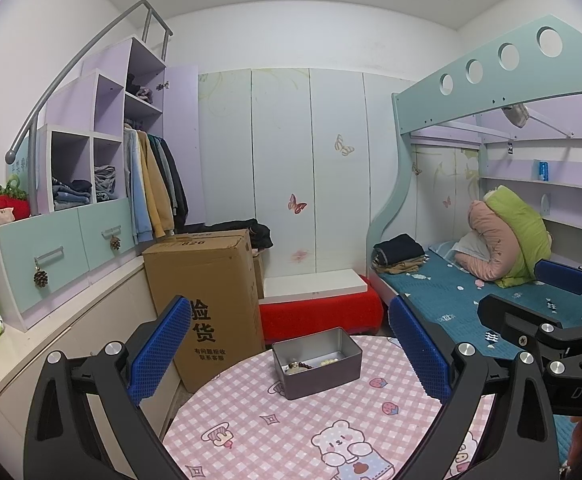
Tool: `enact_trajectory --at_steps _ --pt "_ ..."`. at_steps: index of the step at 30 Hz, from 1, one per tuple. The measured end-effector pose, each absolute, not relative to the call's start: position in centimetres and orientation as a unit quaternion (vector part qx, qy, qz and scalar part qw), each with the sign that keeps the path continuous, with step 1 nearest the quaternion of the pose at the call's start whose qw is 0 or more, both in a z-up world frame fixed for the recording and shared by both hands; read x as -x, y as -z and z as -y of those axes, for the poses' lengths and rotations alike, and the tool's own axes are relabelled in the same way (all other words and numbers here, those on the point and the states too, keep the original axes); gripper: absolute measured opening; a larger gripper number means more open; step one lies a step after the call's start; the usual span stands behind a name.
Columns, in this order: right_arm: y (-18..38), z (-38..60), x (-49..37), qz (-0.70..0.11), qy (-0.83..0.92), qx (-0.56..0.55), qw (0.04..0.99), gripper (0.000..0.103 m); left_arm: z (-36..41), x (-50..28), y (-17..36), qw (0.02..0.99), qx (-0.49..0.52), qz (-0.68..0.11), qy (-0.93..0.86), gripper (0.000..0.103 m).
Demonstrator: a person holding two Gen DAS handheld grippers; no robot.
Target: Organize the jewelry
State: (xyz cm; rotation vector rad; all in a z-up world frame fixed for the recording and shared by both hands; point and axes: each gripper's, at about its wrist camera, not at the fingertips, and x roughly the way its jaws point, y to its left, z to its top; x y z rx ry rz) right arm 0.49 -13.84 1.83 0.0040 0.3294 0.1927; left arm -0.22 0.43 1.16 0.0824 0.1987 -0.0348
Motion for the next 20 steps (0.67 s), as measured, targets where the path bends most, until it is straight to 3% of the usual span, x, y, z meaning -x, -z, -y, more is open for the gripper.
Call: enact_trajectory --at_steps 20 --pt "-1.38 13.24 -0.06 -0.167 -0.097 -0.006 0.981 0.093 -0.64 -0.24 -1.04 0.993 -0.040 -0.108 0.020 0.096"
